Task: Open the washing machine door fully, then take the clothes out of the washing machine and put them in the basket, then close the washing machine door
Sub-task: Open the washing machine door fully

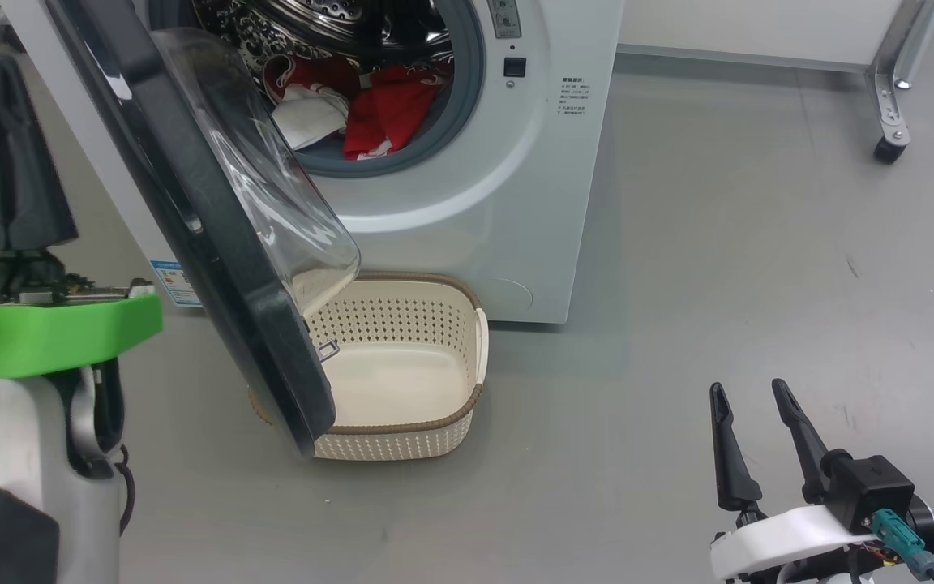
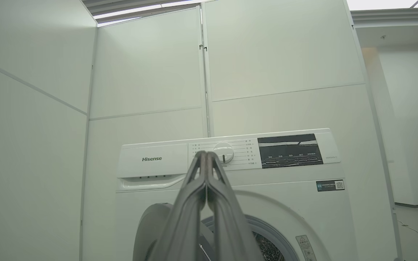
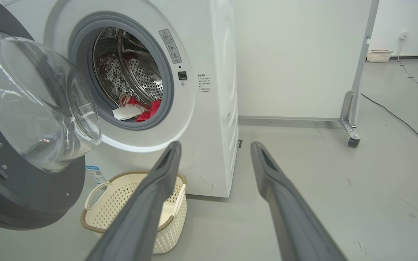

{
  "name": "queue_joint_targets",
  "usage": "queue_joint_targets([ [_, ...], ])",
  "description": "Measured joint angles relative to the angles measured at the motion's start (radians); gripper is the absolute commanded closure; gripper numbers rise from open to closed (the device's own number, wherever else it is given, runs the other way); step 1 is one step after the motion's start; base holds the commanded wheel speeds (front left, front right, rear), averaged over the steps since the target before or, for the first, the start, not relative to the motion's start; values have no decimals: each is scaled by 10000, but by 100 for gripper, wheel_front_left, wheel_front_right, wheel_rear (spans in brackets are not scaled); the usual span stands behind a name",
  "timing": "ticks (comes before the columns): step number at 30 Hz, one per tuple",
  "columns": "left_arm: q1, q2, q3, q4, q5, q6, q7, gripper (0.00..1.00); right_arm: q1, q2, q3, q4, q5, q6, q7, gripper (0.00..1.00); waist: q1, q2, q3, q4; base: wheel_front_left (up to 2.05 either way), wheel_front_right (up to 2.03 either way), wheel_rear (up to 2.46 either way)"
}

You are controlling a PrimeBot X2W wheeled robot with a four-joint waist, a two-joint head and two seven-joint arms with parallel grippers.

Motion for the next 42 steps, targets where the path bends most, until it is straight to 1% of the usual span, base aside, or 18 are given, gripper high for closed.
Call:
queue_joint_targets([
  [3,-96,52,-416,-36,31,-205,44,100,1,56,-2,54,-15,23,0,0,0,0,-60,-93,0,0,0],
  [4,-106,52,-537,-82,81,-226,138,100,1,79,-2,69,-17,82,0,0,0,0,-77,-127,0,0,0],
  [9,-112,44,-1233,-46,146,-445,746,100,14,192,-52,127,-19,104,0,0,0,0,-140,-295,0,0,0],
  [12,-50,-10,-1812,194,148,-575,1172,100,86,209,-174,127,-33,115,0,0,0,0,-161,-344,0,0,0],
  [16,361,-79,-2291,694,132,-656,1722,100,165,255,-221,146,-63,176,0,0,0,0,-165,-385,0,0,0],
  [19,921,-125,-2713,1198,-198,-738,2359,100,184,284,-297,153,-73,184,0,0,0,0,-155,-417,0,0,0],
  [22,1290,-236,-2987,1473,-644,-754,2838,100,192,303,-351,151,-98,267,0,0,0,0,-125,-430,0,0,0],
  [30,1591,-276,-3195,2033,-1185,-757,3620,100,195,384,-468,167,-144,290,0,0,0,0,-17,-433,0,0,0],
  [32,1715,-276,-3193,2150,-1266,-757,3712,100,195,416,-485,169,-178,353,0,0,0,0,14,-434,0,0,0],
  [42,1760,-276,-2955,2608,-1327,-723,3950,100,194,523,-564,192,-211,433,0,0,0,0,170,-468,0,0,0],
])
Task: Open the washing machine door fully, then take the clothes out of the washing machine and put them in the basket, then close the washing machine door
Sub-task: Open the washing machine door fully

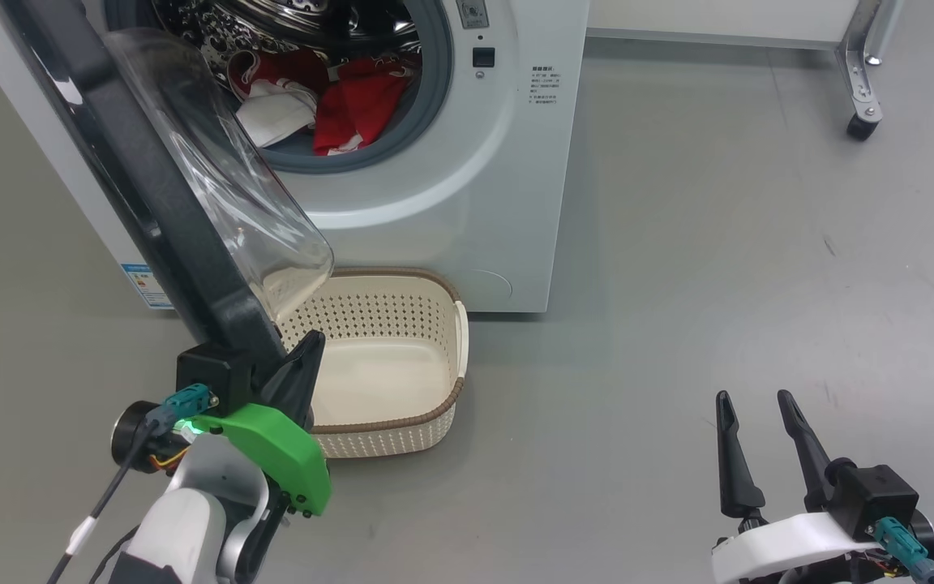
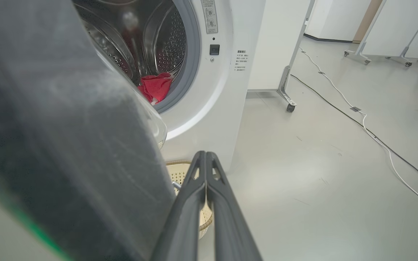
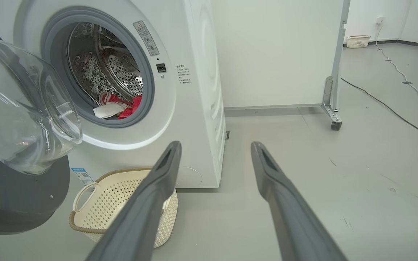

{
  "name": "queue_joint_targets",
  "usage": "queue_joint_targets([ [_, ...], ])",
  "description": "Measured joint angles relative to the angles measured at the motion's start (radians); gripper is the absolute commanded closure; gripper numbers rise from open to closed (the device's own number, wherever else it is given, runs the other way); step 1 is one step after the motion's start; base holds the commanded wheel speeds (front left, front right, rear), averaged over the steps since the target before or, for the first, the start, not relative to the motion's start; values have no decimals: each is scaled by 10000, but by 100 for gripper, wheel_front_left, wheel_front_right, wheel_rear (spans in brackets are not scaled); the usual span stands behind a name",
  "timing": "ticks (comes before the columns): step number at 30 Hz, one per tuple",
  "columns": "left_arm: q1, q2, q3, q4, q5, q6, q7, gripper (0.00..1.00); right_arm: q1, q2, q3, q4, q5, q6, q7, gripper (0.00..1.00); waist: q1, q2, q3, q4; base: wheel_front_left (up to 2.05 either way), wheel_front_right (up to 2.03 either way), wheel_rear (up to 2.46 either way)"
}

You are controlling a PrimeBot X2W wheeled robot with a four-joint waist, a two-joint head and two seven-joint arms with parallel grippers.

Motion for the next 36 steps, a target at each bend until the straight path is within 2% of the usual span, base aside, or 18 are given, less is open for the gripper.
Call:
queue_joint_targets([
  [19,-16,-2,115,307,0,84,-130,100,-10,94,-270,121,-98,94,0,0,0,0,225,-42,0,0,0],
  [36,-34,-161,-61,744,-31,73,-380,100,1,132,-468,240,-176,203,0,0,0,0,46,855,0,0,0],
])
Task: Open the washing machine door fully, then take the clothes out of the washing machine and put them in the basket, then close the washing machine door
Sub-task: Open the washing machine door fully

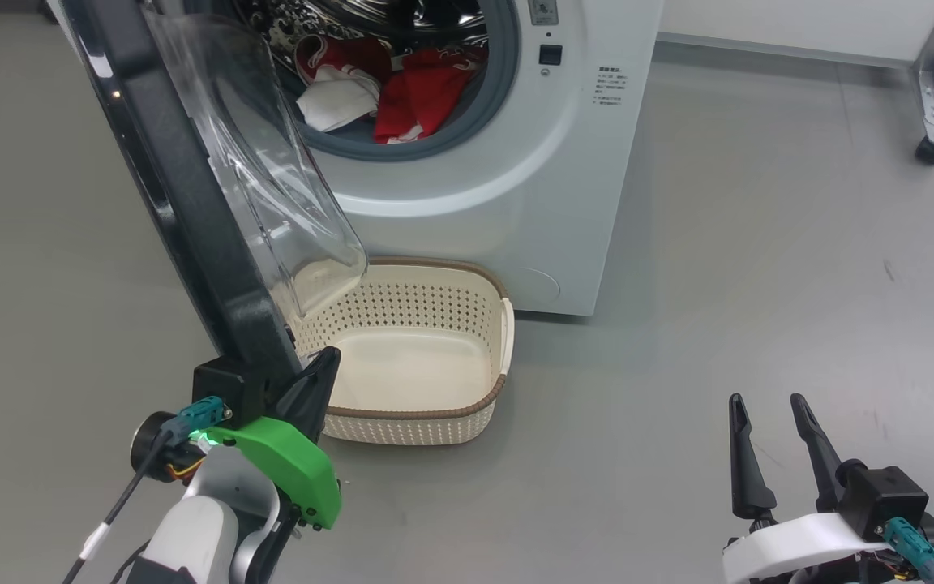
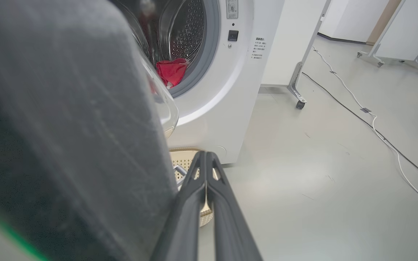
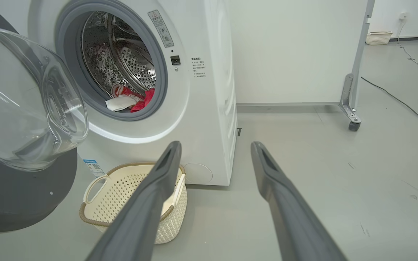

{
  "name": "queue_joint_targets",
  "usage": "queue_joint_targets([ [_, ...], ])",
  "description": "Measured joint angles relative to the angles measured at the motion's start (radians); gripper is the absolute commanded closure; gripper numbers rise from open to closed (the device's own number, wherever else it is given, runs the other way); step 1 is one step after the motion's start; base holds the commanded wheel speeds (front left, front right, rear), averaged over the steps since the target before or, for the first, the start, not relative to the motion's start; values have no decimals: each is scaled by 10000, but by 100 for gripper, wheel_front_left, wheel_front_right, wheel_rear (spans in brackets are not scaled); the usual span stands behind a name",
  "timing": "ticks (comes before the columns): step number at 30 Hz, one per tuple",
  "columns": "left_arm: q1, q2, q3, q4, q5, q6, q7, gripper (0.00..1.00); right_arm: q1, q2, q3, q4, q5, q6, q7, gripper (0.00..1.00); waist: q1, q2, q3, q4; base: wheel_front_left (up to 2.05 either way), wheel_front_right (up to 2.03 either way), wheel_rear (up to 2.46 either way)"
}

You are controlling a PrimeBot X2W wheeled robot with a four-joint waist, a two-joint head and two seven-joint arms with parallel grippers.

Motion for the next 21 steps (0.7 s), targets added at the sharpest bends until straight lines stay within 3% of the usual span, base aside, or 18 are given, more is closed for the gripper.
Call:
queue_joint_targets([
  [21,-3,-56,506,276,-184,263,-667,100,18,17,52,107,-286,161,0,0,0,0,75,1944,0,0,0],
])
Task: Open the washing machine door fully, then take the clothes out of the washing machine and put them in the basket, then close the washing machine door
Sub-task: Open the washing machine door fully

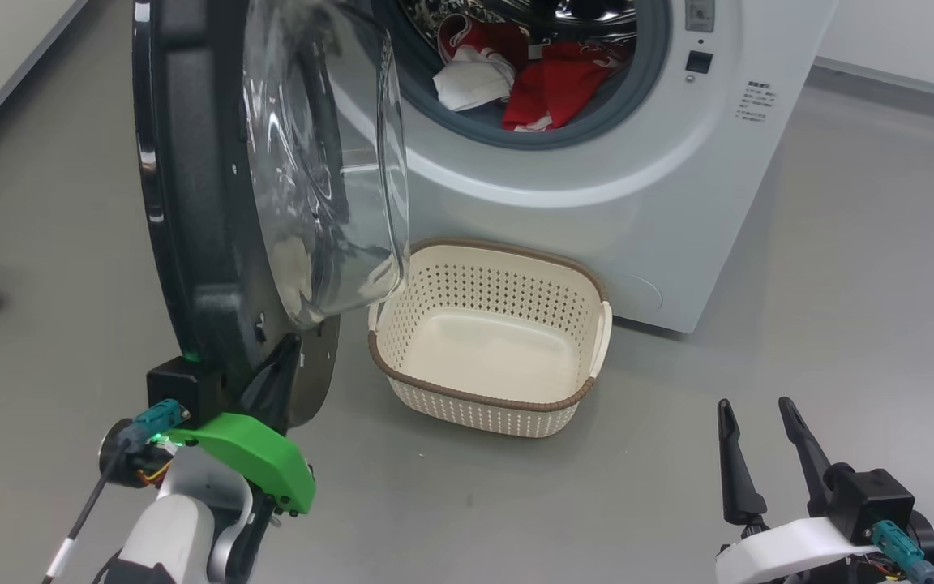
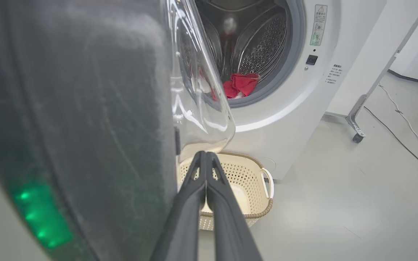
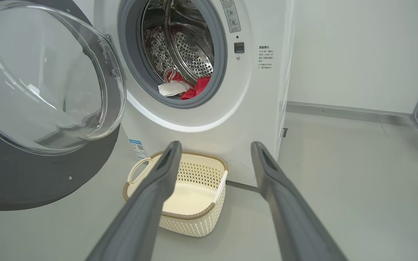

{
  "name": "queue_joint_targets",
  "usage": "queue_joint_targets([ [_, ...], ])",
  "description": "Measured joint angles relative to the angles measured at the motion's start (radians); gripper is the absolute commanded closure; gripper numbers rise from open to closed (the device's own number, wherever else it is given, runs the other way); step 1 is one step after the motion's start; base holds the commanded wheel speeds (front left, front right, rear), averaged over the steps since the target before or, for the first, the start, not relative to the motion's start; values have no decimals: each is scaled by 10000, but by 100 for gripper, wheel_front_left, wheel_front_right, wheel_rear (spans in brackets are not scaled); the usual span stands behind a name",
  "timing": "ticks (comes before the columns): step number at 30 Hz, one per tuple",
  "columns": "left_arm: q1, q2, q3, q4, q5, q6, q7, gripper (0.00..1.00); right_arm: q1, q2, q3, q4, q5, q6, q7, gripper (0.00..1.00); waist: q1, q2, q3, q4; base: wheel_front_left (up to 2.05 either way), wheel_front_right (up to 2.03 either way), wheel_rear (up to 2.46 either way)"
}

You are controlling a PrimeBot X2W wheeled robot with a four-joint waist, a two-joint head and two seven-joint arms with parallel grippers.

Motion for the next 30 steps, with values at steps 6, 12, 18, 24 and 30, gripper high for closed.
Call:
queue_joint_targets([
  [6,-1,71,568,15,-192,205,-265,100,-7,-4,209,27,-174,86,0,0,0,0,263,407,0,0,0],
  [12,-26,428,1367,27,-546,416,-508,100,-58,-88,548,127,-522,167,13,0,0,0,760,616,0,0,0],
  [18,-257,771,2017,111,-784,531,-579,100,-340,-123,713,88,-658,171,130,0,0,0,1283,644,0,0,0],
  [24,-771,1078,2591,351,-1097,619,-616,100,-573,-232,800,40,-794,173,278,0,0,0,1890,598,0,0,0],
  [30,-1212,1350,3173,821,-1417,790,-583,100,-948,-389,786,-88,-997,173,393,0,0,-1,2509,519,0,0,0],
])
